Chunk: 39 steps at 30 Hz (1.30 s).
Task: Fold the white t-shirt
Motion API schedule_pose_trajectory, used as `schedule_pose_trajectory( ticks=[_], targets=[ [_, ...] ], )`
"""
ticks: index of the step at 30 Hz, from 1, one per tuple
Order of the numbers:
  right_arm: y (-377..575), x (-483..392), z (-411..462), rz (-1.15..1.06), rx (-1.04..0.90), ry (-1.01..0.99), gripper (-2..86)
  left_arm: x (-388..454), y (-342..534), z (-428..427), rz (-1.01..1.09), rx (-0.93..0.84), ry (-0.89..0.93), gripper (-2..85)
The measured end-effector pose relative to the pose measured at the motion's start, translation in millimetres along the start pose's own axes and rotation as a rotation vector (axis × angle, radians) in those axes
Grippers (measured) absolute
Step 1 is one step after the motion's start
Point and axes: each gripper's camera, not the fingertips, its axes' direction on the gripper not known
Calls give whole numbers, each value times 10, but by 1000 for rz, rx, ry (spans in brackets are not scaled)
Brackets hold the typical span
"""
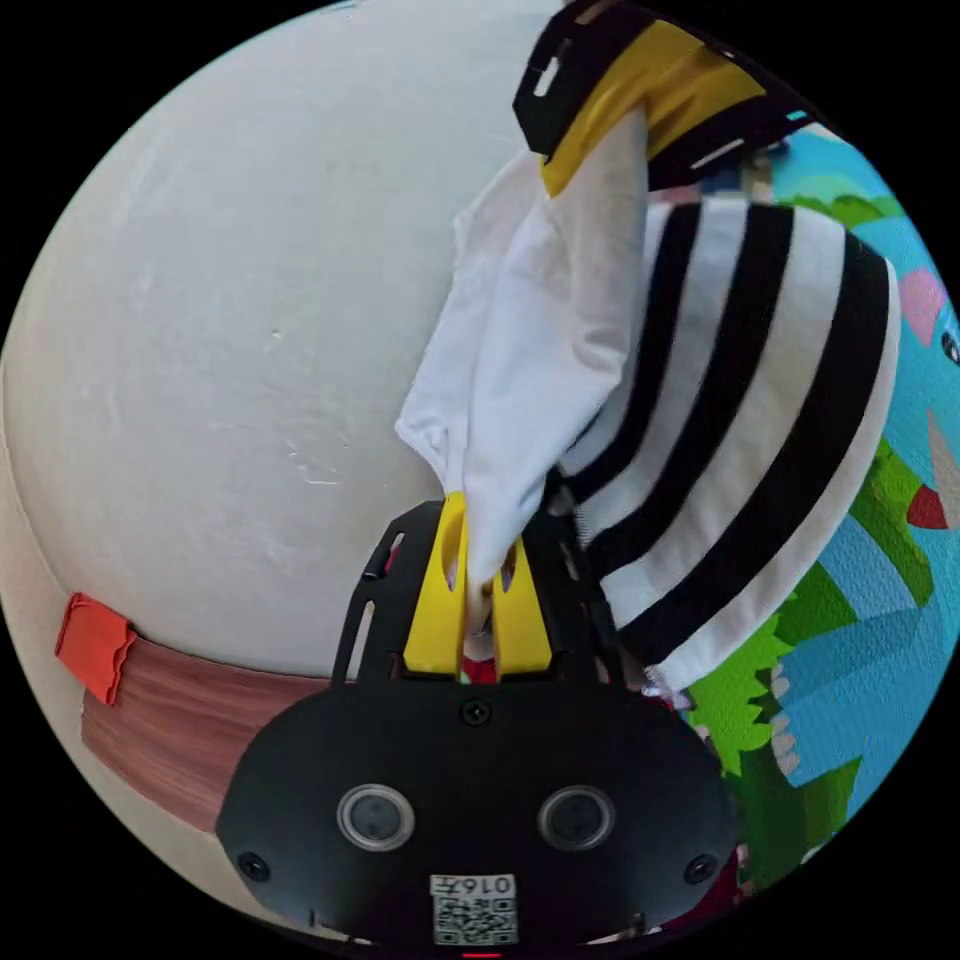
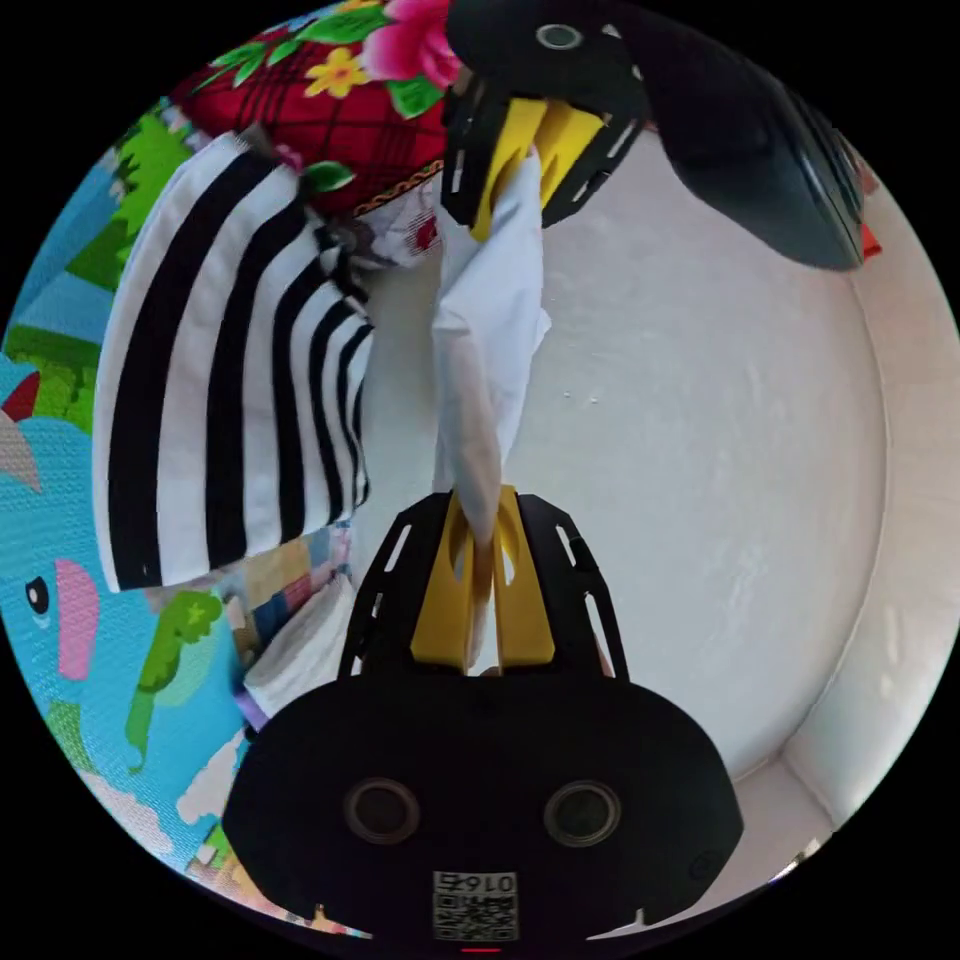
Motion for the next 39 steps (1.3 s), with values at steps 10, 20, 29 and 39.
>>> schedule_pose_trajectory(
  ticks=[10, 20, 29, 39],
  targets=[
    [142, -222, 204, 118, 0, -188, 13, 181, 287, -101, -166, 167, -87, -7],
    [849, -372, 297, 118, 42, -326, 43, 433, 714, -266, -57, 154, -53, -2],
    [2436, 317, 748, 642, 266, -796, 12, 192, 1297, -380, -204, 100, -188, -9],
    [2850, -57, 1829, 953, 51, -1016, -4, 130, 1159, 458, -900, 105, 693, -10]
  ],
)
